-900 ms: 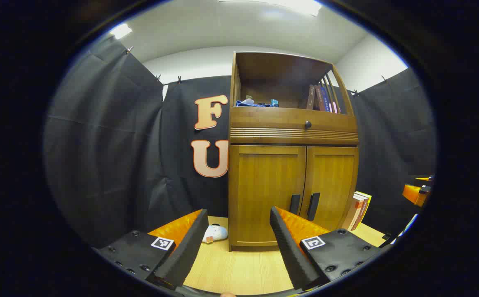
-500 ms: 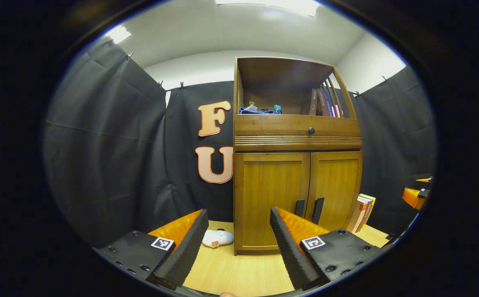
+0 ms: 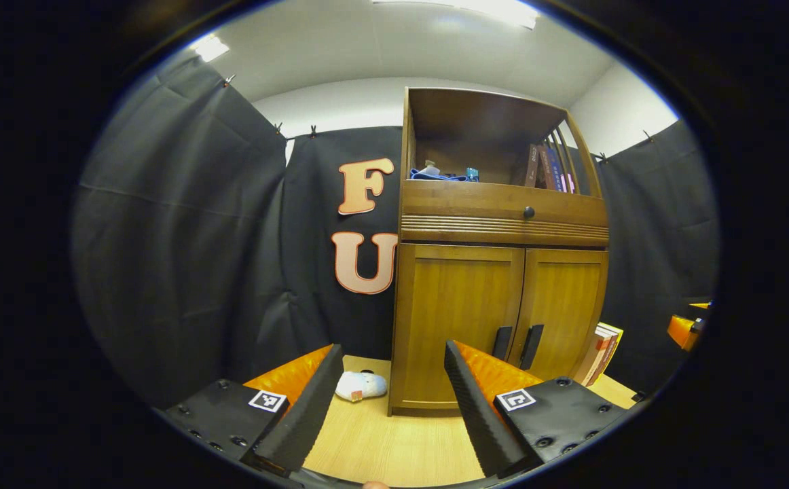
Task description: Open the right door of the double-door shoe cabinet with the right hand, and open the left door with the left hand.
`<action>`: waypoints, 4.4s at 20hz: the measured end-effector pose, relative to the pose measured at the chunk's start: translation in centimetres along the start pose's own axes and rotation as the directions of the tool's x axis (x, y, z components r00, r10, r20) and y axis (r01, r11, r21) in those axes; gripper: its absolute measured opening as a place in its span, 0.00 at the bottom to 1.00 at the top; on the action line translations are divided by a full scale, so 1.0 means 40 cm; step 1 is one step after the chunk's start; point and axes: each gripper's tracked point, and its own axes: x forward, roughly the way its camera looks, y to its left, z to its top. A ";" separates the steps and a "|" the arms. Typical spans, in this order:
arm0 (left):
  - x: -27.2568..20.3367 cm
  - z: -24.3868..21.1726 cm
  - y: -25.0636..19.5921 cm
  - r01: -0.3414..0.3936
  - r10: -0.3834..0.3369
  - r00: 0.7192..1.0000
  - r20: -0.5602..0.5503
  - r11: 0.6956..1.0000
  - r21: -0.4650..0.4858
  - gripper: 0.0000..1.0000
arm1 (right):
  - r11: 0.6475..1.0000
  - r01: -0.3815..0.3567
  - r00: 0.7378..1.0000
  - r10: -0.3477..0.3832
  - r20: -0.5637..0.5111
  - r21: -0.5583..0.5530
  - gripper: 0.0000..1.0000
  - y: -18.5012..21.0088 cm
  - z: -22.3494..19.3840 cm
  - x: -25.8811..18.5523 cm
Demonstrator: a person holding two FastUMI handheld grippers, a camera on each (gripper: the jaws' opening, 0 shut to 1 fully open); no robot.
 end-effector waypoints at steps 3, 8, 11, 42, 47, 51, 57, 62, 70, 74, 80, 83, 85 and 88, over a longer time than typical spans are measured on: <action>0.004 0.006 0.009 0.007 -0.006 1.000 0.007 1.000 -0.009 0.93 | 1.000 0.004 1.000 -0.004 -0.002 0.003 0.95 0.008 -0.009 0.009; 0.005 0.006 0.028 0.009 -0.009 1.000 0.017 1.000 -0.023 0.93 | 1.000 -0.009 1.000 0.009 -0.021 0.011 0.95 0.051 -0.043 0.046; 0.011 0.002 0.047 -0.005 0.005 1.000 0.011 1.000 -0.008 0.93 | 1.000 -0.027 0.999 0.027 -0.028 0.012 0.95 0.085 -0.062 0.083; 0.100 -0.029 0.203 -0.167 0.169 0.985 -0.019 0.982 0.086 0.93 | 0.979 -0.184 0.975 0.193 -0.112 0.089 0.75 0.456 -0.376 0.703; 0.102 -0.038 0.222 -0.188 0.192 0.981 -0.031 0.977 0.099 0.93 | 0.975 -0.190 0.970 0.204 -0.133 0.112 0.51 0.472 -0.401 0.743; 0.100 -0.036 0.225 -0.201 0.205 0.978 -0.032 0.974 0.105 0.93 | 0.976 -0.182 0.970 0.198 -0.140 0.123 0.39 0.480 -0.409 0.750; 0.082 -0.001 0.224 -0.239 0.242 0.970 -0.021 0.965 0.109 0.94 | 0.974 -0.193 0.967 0.210 -0.148 0.119 0.27 0.470 -0.408 0.713; 0.000 0.039 0.199 -0.286 0.285 0.958 0.027 0.949 0.135 0.96 | 0.961 -0.246 0.957 0.262 -0.125 0.125 0.23 0.432 -0.402 0.618; -0.059 0.059 0.117 -0.287 0.283 0.958 0.048 0.951 0.118 0.94 | 0.945 -0.297 0.939 0.315 -0.136 0.137 0.16 0.350 -0.394 0.493; -0.075 0.061 0.063 -0.266 0.262 0.964 0.049 0.958 0.105 0.94 | 0.942 -0.303 0.936 0.323 -0.138 0.144 0.15 0.283 -0.392 0.431; -0.089 0.055 -0.010 -0.230 0.227 0.973 0.043 0.969 0.090 0.94 | 0.951 -0.277 0.942 0.297 -0.156 0.140 0.19 0.177 -0.386 0.365; -0.088 0.059 -0.050 -0.208 0.204 0.978 0.045 0.974 0.090 0.94 | 0.956 -0.263 0.946 0.282 -0.162 0.131 0.19 0.133 -0.385 0.347; -0.086 0.056 -0.071 -0.192 0.189 0.981 0.044 0.977 0.089 0.94 | 0.959 -0.251 0.948 0.271 -0.167 0.132 0.23 0.108 -0.384 0.340; -0.077 0.057 -0.111 -0.166 0.163 0.986 0.042 0.982 0.086 0.94 | 0.963 -0.242 0.949 0.260 -0.176 0.120 0.15 0.080 -0.382 0.325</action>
